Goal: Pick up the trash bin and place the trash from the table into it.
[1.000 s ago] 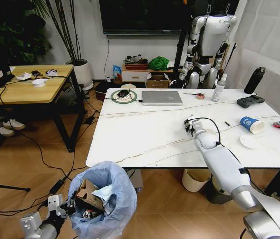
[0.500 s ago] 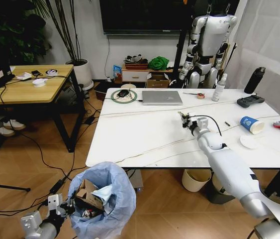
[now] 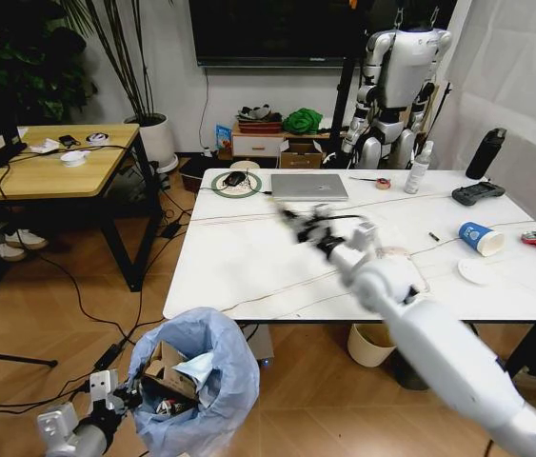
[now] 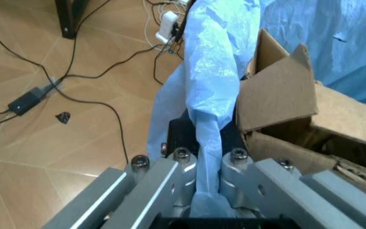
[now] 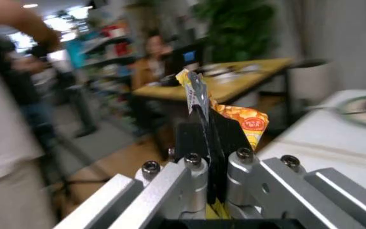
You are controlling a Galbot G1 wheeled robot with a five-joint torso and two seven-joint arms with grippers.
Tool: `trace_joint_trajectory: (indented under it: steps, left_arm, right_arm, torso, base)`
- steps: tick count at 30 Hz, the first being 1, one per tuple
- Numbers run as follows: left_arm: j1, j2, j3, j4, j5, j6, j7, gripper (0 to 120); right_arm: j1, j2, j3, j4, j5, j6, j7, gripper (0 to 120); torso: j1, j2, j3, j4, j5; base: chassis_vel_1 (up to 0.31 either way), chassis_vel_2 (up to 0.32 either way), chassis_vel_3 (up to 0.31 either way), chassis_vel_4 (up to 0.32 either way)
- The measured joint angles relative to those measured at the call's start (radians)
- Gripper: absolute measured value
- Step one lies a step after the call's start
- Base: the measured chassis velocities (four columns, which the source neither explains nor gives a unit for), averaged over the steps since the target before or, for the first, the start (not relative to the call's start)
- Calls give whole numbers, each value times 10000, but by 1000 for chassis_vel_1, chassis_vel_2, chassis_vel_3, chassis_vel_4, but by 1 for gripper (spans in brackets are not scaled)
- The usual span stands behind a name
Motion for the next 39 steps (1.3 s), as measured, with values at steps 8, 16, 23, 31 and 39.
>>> trace_joint_trajectory:
  steps: [8,16,23,31,39]
  left_arm:
    - [66,-31,9,-133,85,16,-48,0]
    - [198,-70,73,-444,162,43,-97,0]
    - [182,-83,46,-451,158,42,-81,0]
    - [81,-128,207,-283,203,42,-66,0]
    - [-64,-174,339,-206,298,22,87,0]
  right_arm:
    - [-57,-343,-3431,1634,-373,315,-133,0]
    - [-251,-419,-4385,701,-2036,717,-223,0]
    - [-622,-629,-4063,785,-2364,746,-213,22]
    - [-976,-977,-3007,1479,-1969,813,279,50]
    - [-3383,-1391,785,1251,-2391,1624,1701,79]
  torso:
    - [0,0,0,-3,2]
    - [1,0,2,-4,3]
    - [0,0,2,-5,4]
    - [1,0,2,-2,3]
    - [3,-1,2,-4,10]
  base:
    - [0,0,0,0]
    - [0,0,0,0]
    - [0,0,0,0]
    - [0,0,0,0]
    - [0,0,0,0]
